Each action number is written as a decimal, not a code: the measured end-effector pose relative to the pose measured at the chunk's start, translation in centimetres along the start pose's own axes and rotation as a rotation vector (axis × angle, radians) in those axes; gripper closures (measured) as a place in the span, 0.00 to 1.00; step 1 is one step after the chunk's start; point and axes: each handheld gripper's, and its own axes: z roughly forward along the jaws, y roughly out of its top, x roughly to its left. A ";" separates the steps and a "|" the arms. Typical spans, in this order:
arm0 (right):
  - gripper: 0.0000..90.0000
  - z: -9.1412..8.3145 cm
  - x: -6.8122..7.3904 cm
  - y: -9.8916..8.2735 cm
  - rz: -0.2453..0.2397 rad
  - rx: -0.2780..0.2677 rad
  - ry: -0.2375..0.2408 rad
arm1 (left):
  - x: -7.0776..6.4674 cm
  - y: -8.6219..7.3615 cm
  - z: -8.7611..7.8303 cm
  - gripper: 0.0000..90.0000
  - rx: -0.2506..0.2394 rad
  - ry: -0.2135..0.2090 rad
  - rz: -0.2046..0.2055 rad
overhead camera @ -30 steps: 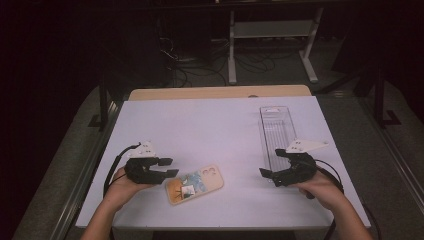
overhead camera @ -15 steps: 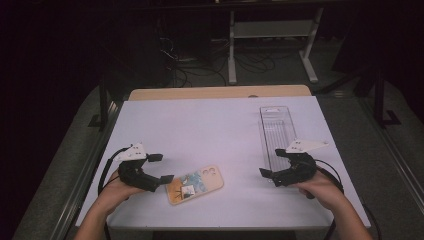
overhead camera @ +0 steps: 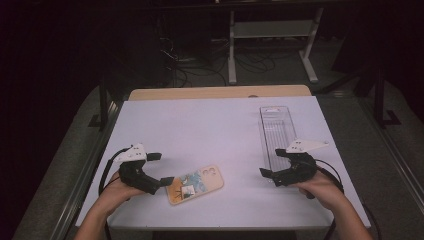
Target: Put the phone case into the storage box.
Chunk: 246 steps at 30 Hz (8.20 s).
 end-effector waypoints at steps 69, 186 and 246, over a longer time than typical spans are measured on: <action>0.09 0.0 0.2 0.0 -0.012 0.013 -0.002 | -1.9 3.2 3.7 0.00 0.040 -0.126 0.126; 0.09 0.1 0.2 0.0 -0.033 0.014 -0.011 | -3.1 -1.6 8.4 0.02 0.331 -0.050 0.220; 0.09 0.1 0.2 0.0 -0.022 0.015 -0.009 | -2.6 1.6 6.5 0.12 0.294 -0.121 0.235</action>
